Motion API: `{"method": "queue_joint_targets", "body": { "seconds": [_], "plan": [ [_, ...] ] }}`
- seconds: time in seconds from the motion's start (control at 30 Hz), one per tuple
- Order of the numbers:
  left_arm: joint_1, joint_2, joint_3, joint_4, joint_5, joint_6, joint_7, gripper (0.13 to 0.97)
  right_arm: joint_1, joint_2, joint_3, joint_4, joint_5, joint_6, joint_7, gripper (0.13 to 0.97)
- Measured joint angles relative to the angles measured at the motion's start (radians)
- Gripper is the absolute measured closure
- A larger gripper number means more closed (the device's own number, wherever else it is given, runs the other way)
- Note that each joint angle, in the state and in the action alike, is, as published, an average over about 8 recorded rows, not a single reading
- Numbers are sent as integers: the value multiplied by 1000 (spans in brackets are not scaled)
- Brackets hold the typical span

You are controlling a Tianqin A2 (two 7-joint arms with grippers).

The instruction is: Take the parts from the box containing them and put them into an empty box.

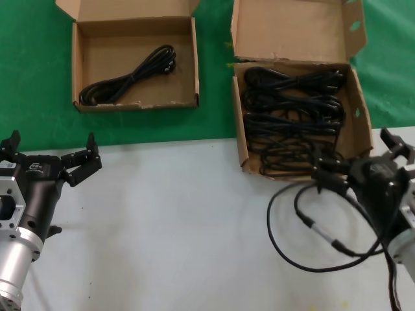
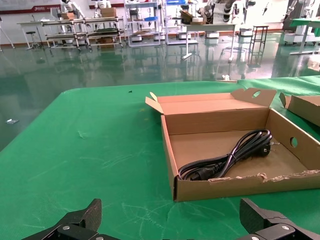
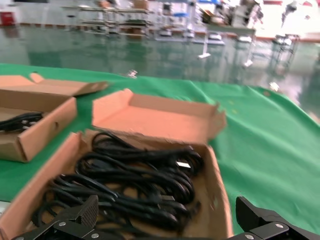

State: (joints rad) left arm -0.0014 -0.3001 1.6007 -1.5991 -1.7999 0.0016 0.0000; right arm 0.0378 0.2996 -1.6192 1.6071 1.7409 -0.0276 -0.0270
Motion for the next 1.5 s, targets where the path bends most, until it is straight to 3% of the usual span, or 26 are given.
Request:
{"method": "queue_joint_targets", "body": {
  "seconds": [1.5],
  "plan": [
    [1,0,0,0,0,-1,0,132,-19,0,10,-4,30,14,14,129]
  ]
}}
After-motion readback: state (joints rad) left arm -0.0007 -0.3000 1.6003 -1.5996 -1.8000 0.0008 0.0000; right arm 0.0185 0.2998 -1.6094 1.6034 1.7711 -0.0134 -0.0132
